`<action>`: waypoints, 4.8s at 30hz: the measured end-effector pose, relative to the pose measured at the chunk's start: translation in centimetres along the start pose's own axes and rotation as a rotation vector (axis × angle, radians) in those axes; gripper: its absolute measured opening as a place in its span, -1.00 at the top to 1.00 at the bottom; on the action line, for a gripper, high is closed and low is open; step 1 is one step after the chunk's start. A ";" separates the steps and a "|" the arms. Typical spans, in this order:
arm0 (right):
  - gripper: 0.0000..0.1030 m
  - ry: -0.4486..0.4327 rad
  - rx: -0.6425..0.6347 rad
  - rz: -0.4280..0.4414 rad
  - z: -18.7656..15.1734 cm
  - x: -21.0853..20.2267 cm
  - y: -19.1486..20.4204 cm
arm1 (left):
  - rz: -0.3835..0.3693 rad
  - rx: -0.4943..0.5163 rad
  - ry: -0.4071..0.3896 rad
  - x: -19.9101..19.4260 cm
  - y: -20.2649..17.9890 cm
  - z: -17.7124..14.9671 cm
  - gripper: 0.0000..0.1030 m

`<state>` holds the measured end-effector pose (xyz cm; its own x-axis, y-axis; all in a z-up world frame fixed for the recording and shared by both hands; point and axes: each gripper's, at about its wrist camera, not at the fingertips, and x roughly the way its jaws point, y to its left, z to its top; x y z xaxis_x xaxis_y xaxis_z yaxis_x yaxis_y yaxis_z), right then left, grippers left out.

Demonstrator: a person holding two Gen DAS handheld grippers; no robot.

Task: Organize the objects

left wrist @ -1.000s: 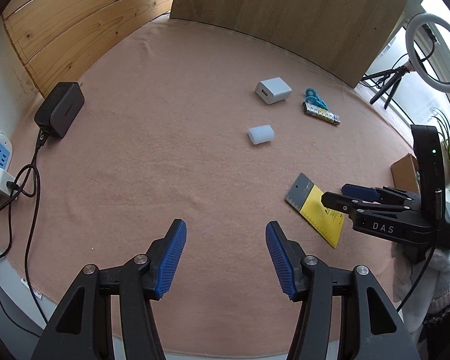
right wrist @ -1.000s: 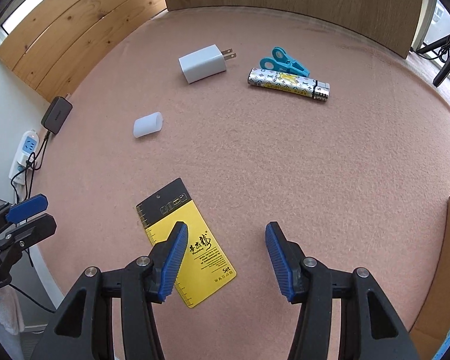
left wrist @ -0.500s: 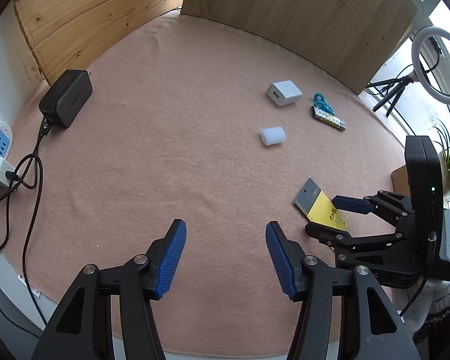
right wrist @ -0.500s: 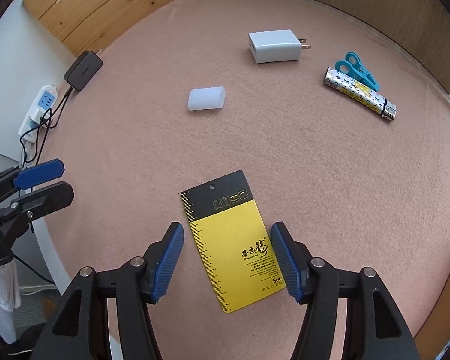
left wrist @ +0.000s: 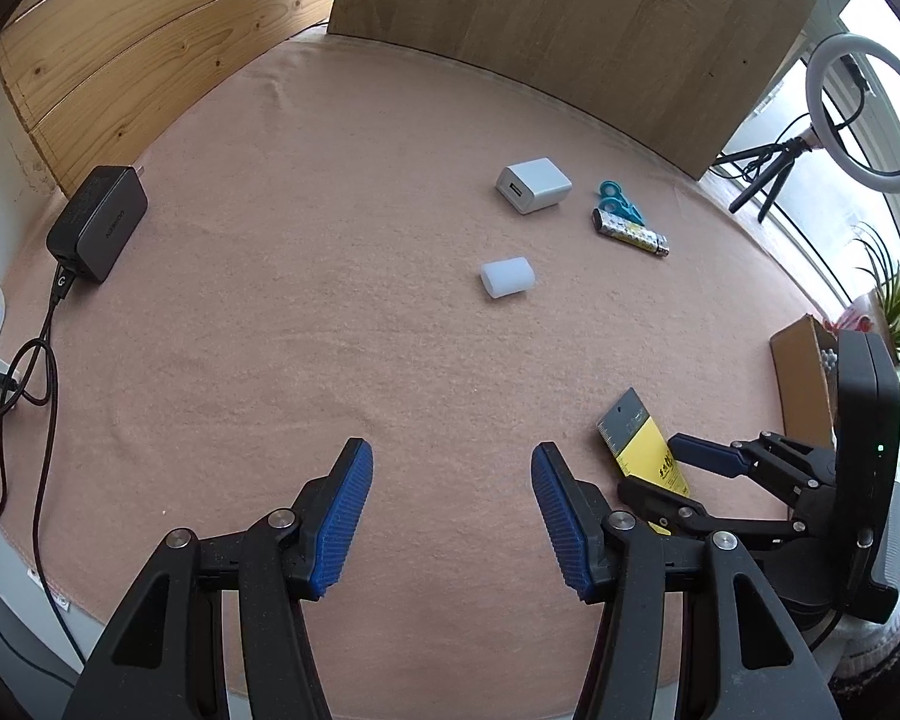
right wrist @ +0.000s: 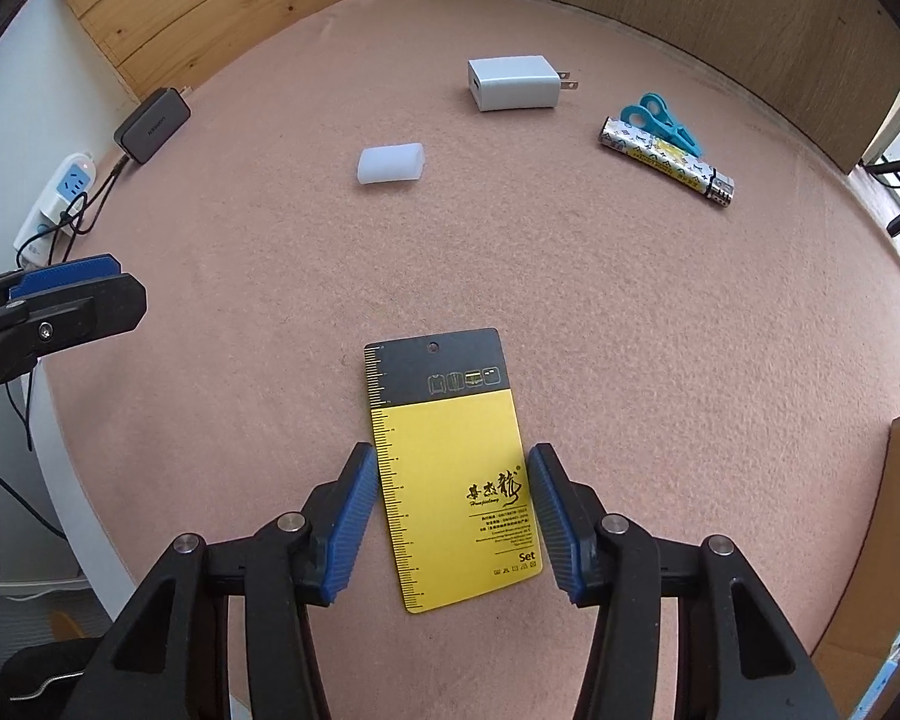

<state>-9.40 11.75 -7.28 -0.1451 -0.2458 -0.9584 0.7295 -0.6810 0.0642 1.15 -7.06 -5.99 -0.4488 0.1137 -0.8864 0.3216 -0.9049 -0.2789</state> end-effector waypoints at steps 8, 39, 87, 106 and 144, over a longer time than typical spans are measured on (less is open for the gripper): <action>0.08 -0.050 0.139 -0.013 -2.3 -2.6 -3.2 | -0.024 0.061 0.020 1.2 -3.0 0.5 -0.14; 0.08 -0.253 0.646 -0.294 -13.2 -14.5 -19.5 | -0.120 0.283 0.063 4.6 -14.6 2.5 -0.14; -0.08 -0.257 0.805 -0.284 -16.6 -15.3 -20.1 | -0.025 0.281 0.183 19.0 -18.4 21.0 0.34; -0.08 -0.255 0.688 -0.191 -12.3 -13.6 -17.0 | -0.173 0.336 0.205 14.5 -18.2 8.9 0.64; -0.08 -0.131 0.537 -0.038 -5.9 -6.0 -11.2 | -0.148 0.406 0.113 6.7 -13.6 2.9 0.24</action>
<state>-12.76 24.95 -3.90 -0.2715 -0.2741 -0.9226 0.2833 -0.9389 0.1956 -8.67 4.83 -7.08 -0.3643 0.2779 -0.8889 -0.1028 -0.9606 -0.2581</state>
